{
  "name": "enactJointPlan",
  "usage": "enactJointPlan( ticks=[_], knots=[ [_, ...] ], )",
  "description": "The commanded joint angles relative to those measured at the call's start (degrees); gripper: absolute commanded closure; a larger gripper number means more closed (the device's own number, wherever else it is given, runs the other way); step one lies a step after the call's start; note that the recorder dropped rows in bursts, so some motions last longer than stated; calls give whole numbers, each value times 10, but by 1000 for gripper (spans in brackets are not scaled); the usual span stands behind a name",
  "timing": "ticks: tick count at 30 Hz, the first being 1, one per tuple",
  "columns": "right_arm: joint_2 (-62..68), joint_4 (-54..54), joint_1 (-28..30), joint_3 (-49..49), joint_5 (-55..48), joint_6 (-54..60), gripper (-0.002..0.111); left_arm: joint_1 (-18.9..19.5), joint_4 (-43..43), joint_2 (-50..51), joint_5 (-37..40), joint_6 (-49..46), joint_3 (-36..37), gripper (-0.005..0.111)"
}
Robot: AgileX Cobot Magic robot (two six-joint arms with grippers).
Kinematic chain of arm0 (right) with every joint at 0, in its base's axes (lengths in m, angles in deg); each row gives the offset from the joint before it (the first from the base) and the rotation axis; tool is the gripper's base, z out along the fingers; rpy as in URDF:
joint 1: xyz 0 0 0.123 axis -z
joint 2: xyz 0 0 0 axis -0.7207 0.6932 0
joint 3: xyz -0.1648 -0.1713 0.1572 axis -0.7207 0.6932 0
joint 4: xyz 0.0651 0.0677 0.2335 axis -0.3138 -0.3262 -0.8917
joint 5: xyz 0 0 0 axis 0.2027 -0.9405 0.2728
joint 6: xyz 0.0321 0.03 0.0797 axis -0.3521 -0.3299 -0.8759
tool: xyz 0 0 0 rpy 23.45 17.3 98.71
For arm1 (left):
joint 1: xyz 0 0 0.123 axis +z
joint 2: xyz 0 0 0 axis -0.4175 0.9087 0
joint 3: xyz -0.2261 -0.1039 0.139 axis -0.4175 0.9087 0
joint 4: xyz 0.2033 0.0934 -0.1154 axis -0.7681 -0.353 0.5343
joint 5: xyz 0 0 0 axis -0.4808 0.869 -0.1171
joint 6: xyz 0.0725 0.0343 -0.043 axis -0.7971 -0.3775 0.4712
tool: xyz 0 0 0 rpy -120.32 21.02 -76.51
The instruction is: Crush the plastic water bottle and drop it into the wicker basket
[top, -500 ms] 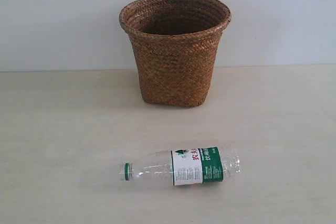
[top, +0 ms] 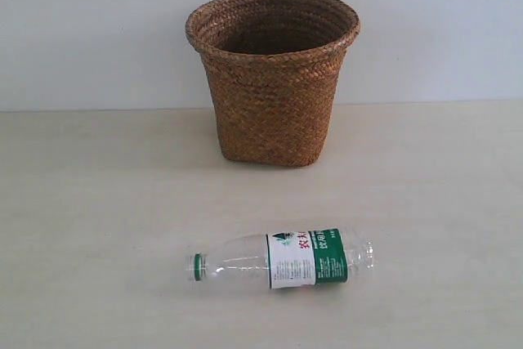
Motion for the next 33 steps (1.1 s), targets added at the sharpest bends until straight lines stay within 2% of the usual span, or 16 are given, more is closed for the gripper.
enactJointPlan(
  ticks=[1,6,9,13,15,17,28,33],
  knots=[
    [-3,4,2,-1,94,-1,108,2,7,-2,-69,53,1,103],
    [-3,4,2,-1,185,-8,108,2,7,-2,-150,100,1,103],
    [-3,0,2,-1,242,-72,108,2,5,-2,-193,131,1,103],
    [-3,0,2,-1,327,-153,108,2,2,-2,-198,140,-13,103],
    [-3,0,2,-1,376,-168,108,2,2,5,-198,141,-32,103],
    [-3,0,2,-15,380,-168,108,2,1,23,-198,141,-50,103],
    [165,8,2,-188,379,-160,108,2,-49,280,-192,144,-220,103],
    [262,8,2,-260,363,-116,108,1,-169,402,-99,144,-311,103]
  ],
)
